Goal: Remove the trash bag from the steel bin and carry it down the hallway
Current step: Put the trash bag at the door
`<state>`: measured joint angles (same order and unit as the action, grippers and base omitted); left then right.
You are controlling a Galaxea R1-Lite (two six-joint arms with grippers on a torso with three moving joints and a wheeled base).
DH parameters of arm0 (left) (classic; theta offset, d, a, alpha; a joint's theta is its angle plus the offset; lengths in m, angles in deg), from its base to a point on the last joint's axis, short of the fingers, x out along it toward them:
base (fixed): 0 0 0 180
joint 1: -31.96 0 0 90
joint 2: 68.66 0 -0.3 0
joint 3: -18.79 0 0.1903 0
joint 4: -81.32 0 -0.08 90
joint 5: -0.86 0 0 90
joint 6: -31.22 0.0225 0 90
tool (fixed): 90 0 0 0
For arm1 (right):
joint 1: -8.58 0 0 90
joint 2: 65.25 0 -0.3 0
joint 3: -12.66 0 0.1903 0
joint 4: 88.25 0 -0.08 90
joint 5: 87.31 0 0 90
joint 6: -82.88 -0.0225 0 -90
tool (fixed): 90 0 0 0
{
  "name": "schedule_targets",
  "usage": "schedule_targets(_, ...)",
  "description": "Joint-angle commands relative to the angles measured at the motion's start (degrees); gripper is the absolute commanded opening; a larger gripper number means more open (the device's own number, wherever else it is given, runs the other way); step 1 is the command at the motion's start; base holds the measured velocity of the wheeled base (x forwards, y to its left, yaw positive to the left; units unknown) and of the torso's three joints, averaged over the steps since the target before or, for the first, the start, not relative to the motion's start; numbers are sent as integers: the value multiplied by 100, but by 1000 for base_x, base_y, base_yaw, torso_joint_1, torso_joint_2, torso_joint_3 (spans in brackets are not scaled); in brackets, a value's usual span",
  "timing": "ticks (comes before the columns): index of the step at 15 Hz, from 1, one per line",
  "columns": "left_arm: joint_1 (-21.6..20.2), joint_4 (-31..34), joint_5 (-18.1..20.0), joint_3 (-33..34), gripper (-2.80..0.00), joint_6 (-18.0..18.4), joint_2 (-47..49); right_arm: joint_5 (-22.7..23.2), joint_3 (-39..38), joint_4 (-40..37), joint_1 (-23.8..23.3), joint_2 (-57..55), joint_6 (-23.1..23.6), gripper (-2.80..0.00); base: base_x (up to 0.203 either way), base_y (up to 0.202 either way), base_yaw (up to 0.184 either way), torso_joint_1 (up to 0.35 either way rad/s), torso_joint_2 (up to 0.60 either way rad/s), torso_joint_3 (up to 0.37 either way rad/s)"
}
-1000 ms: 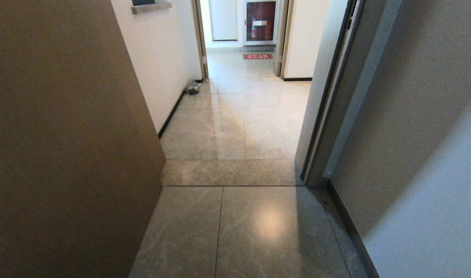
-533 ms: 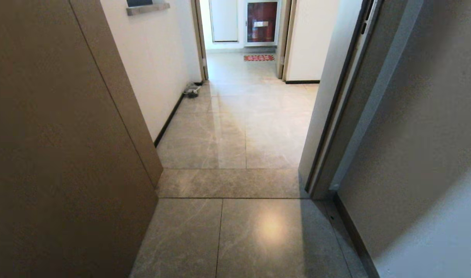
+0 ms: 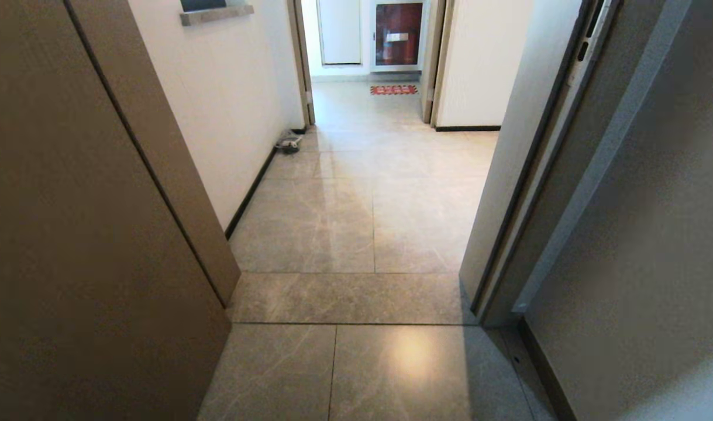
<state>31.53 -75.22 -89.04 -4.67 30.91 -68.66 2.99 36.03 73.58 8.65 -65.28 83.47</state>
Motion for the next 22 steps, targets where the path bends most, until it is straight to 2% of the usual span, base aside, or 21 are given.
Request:
schedule_targets(1,0,-1,-1,1,-280,-5,9,5,-220,8,1,2,3,-280,194,0,2,2,2,2)
schedule_targets(22,0,-1,-1,1,-280,-5,9,5,-220,8,1,2,3,-280,193,0,1,2,3,2)
